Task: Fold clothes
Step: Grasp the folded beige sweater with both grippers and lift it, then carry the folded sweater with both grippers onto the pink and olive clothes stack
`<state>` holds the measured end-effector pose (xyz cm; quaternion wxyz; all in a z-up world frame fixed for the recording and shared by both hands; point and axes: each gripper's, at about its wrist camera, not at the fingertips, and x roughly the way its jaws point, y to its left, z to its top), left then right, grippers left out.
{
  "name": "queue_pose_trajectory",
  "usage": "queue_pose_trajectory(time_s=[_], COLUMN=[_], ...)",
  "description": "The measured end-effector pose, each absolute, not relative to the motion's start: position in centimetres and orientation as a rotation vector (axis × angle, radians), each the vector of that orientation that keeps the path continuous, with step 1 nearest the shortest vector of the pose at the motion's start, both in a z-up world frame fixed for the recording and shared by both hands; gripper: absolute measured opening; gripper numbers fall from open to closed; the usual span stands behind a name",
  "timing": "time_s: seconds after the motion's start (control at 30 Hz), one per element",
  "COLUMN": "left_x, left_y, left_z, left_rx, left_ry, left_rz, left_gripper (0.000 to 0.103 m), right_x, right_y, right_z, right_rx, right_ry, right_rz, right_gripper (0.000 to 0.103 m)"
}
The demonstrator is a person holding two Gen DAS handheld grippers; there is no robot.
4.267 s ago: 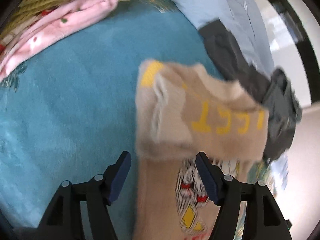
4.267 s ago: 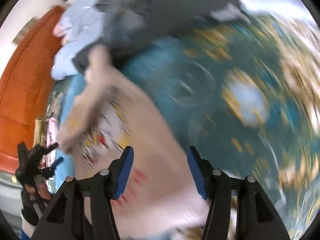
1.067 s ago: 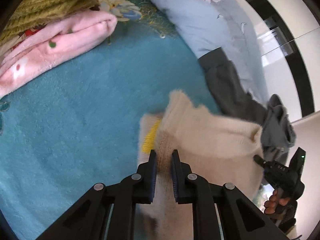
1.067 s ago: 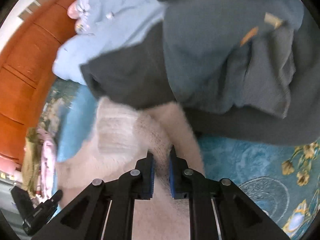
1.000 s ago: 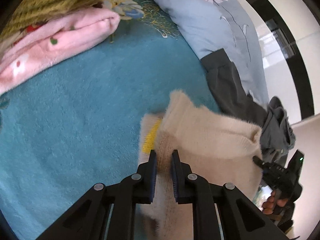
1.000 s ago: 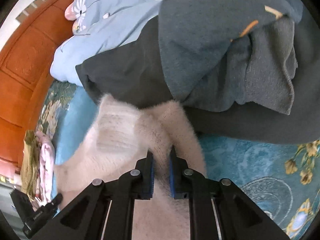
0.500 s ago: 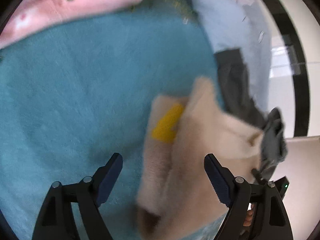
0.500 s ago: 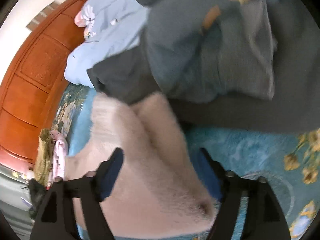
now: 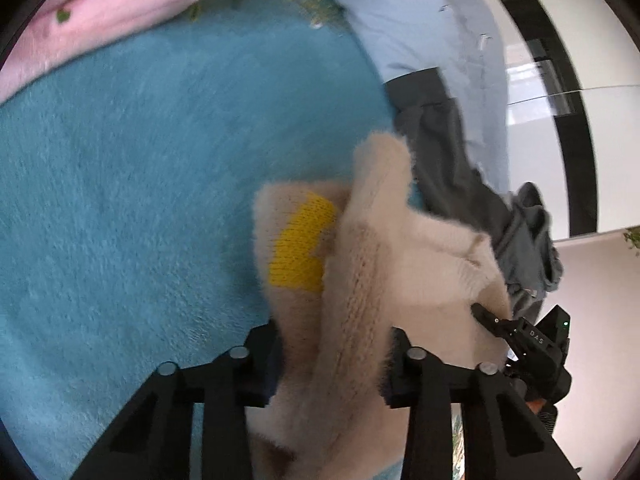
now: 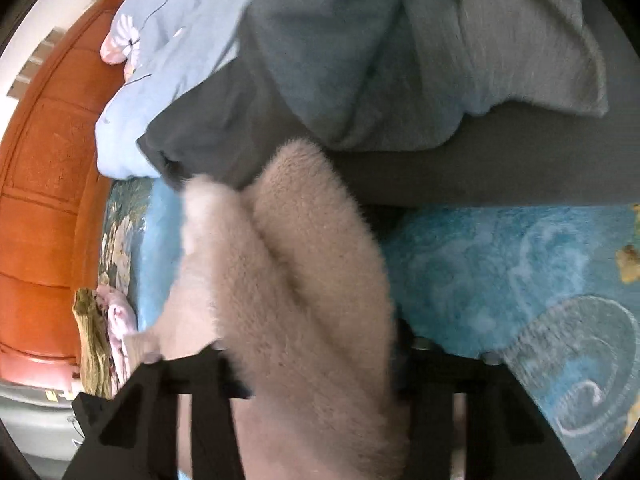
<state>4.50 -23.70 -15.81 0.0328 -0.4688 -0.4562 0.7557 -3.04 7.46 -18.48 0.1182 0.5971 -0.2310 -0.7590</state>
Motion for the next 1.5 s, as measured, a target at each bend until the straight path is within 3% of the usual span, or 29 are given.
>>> queue_pose_trajectory(time_s=[0.33,0.5,0.9,1.07,1.33,1.5], left_x=[9.7,12.8,20.8,24.0,25.9,26.9], left_y=[-24.7,-30.6,-50.1,-56.1,-60.3,-60.0], left_z=[-6.5,0.0,5.5,4.0,-7.2,-7.4], left_rx=[-1.116,-1.035,-0.830,-0.770,-0.906,-0.838], left_ry=[-1.316,-1.272,-1.465,-1.592,-1.966,-1.961], left_rz=[2.470,2.590,2.820,2.872,2.775,2.756], left_gripper=[0.036,0.036,0.036,0.037,0.037,0.038], right_x=[-0.2,-0.2,-2.2,-2.4,-2.4,-4.1], right_y=[4.7,-1.1,-25.3,-36.5,-45.4,-45.5], right_z=[-8.8,-3.8,3.9,3.4,-3.5,-9.1], right_rx=[1.549,1.445,1.292,1.282,1.348,1.454], right_ry=[-0.530,-0.446,-0.226,-0.136,0.050,0.056], right_rz=[-2.206,-2.157,-1.894,-1.789,-1.686,-1.685], right_gripper=[0.040,0.040,0.040,0.040,0.040,0.040])
